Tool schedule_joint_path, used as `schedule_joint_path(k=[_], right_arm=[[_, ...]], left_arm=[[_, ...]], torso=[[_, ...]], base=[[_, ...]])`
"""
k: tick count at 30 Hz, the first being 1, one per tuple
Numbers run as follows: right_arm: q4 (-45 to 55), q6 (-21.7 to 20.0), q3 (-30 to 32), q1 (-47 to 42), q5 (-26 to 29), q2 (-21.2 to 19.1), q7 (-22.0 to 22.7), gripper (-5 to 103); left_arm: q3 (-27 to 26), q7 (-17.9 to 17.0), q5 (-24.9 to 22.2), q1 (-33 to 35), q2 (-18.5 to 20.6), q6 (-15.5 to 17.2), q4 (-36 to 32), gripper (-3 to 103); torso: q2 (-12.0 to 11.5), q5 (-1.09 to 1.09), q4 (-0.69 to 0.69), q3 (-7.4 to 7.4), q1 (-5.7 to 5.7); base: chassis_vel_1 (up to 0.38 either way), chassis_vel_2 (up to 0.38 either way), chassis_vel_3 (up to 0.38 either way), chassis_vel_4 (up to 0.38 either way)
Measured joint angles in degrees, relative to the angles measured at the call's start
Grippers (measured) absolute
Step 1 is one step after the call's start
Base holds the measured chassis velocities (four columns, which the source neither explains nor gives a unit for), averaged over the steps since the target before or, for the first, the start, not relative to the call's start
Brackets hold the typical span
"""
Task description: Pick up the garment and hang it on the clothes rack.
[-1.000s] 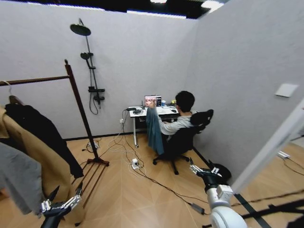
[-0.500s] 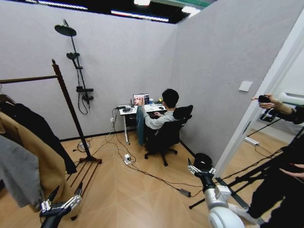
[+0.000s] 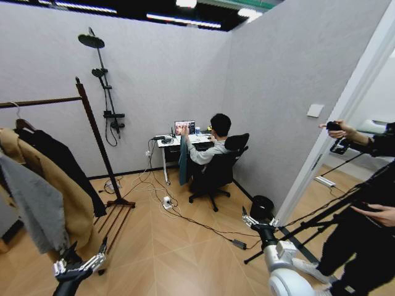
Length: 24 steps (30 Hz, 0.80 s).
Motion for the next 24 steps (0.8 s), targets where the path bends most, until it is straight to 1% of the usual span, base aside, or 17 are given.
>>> schedule_joint_path(k=[5,10,14,21,24], right_arm=[[-0.6,0.2,-0.2,0.1,-0.1,0.0,-0.1,100],[-1.1,0.4,-0.2,0.3,-0.1,0.1,-0.2,100],[-1.3,0.4,-0.4,0.6,-0.1,0.1,-0.2,100],[-1.7,0.4,-0.9,0.7,-0.3,0.1,-0.2,100],[-1.7,0.4,-1.1,0.7,-0.5,0.1,-0.2,100]], left_arm=[[0.0,0.0,0.0,0.0,0.0,0.0,0.0,100],[0.0,0.0,0.0,0.0,0.0,0.0,0.0,100],[0.0,0.0,0.0,0.0,0.0,0.0,0.0,100],[0.0,0.0,0.0,0.0,0.0,0.0,0.0,100],[0.0,0.0,0.0,0.0,0.0,0.0,0.0,100]], torso=[[0.0,0.00,0.02,0.00,-0.01],[0.0,0.00,0.00,0.00,-0.02],[0.0,-0.01,0.05,0.00,-0.02],[0.0,0.00,-0.02,0.00,-0.01],[0.0,0.01,-0.01,0.00,-0.01]], base=[[0.157,-0.053,-0.040,0.170],[0.180,-0.032,-0.013,0.167],[0.170,-0.004,0.008,0.185],[0.106,-0.054,-0.088,0.087],[0.067,-0.090,-0.082,0.077]])
